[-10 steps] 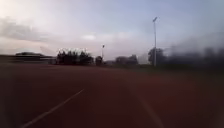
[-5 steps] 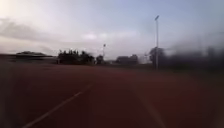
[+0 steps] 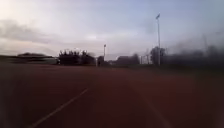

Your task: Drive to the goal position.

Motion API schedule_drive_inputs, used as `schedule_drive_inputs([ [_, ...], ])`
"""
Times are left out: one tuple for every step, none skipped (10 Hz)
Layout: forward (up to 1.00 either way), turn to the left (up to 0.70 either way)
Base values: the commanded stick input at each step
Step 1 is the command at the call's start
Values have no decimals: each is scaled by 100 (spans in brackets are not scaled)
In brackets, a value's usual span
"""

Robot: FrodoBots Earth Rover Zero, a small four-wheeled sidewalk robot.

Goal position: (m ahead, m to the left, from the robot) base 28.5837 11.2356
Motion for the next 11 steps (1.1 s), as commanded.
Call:
schedule_drive_inputs([
  [70,2],
  [70,1],
  [70,1],
  [70,2],
  [70,1],
  [70,0],
  [70,0],
  [70,0],
  [70,3],
  [70,3],
  [70,3],
])
